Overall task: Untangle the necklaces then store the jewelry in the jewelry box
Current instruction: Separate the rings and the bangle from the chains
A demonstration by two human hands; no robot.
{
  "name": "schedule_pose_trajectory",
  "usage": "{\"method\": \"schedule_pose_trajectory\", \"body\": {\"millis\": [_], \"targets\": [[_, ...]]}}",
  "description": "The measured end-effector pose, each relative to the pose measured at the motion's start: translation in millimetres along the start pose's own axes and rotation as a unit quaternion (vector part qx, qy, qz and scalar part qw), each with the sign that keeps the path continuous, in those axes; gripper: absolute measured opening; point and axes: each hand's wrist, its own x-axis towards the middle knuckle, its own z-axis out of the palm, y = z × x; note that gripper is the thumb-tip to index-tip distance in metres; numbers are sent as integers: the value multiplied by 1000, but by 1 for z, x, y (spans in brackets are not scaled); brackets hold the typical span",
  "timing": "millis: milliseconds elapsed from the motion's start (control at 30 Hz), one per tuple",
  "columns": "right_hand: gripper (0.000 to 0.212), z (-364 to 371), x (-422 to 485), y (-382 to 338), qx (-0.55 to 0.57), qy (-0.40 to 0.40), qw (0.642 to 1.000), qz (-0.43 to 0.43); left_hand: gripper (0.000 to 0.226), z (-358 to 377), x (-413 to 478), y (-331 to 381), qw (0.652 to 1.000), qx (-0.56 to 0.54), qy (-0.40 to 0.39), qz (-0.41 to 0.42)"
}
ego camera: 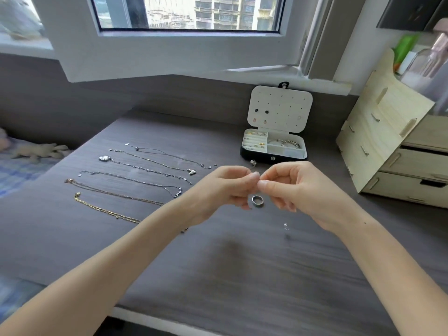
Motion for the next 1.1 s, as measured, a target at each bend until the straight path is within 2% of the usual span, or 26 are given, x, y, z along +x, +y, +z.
{"method": "schedule_pose_trajectory", "body": {"millis": [100,167,267,333,467,567,633,700,767,800,933,1033,1100], "targets": [[12,10,8,-3,-22,-28,999,25,29,-32,-13,2,997,18,69,-6],[12,15,15,-4,-31,-37,998,33,29,-61,-18,3,987,73,142,2],[14,22,33,-6,-45,-28,998,29,28,-105,-18,3,937,240,254,2],[15,29,52,-7,-65,-11,998,17,26,-131,-14,1,910,301,285,3],[17,51,104,-1,-168,34,985,-28,23,-164,4,6,878,401,259,-29],[24,68,139,-5,-207,50,975,-63,21,-171,21,26,872,451,183,-52],[32,78,157,-15,-141,12,987,-72,21,-172,32,41,867,477,132,-57],[25,85,170,-25,-21,-33,997,-66,26,-174,42,53,849,512,108,-65],[20,85,178,-29,60,-48,996,-53,29,-178,48,62,840,528,106,-67],[17,83,181,-29,89,-54,993,-47,30,-180,49,67,846,518,109,-58],[9,72,188,-27,108,-84,989,-50,26,-192,52,74,871,473,128,-29],[10,64,197,-23,84,-55,995,-26,27,-203,59,63,839,516,167,-38],[11,63,204,-17,13,-16,1000,-11,28,-210,65,50,808,551,203,-49]]}}
